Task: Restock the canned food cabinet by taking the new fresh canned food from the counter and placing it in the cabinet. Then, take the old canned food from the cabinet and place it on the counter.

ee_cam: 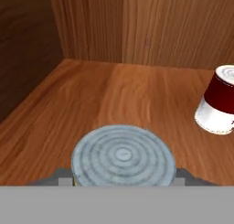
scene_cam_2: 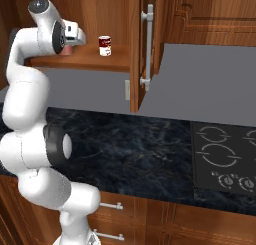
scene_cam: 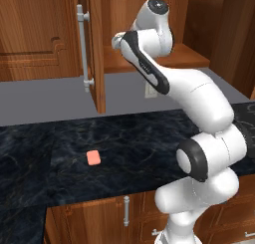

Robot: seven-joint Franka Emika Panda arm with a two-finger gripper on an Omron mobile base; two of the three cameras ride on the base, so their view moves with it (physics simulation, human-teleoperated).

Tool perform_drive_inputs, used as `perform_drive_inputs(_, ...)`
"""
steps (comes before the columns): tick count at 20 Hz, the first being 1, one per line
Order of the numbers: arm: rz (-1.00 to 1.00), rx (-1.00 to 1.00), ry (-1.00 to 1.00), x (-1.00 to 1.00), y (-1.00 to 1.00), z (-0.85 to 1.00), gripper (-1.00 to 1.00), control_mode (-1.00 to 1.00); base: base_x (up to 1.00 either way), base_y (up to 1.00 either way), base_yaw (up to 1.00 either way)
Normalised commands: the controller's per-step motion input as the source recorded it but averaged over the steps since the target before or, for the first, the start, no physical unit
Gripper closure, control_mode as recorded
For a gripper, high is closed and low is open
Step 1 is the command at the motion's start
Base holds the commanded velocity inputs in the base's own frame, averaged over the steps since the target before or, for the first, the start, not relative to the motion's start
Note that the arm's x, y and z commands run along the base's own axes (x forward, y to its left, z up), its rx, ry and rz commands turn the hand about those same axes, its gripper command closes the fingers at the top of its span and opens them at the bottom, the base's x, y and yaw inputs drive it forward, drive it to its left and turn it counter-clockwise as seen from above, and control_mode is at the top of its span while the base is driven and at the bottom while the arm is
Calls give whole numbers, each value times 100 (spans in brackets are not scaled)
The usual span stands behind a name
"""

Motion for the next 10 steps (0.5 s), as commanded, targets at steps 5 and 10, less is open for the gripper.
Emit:
perform_drive_inputs(5, 2, 6, -5, -100, -96, -4, 100, -100, 0, 0, 0)
perform_drive_inputs(10, 11, 0, -1, -100, -78, -39, 100, -100, 0, 0, 0)
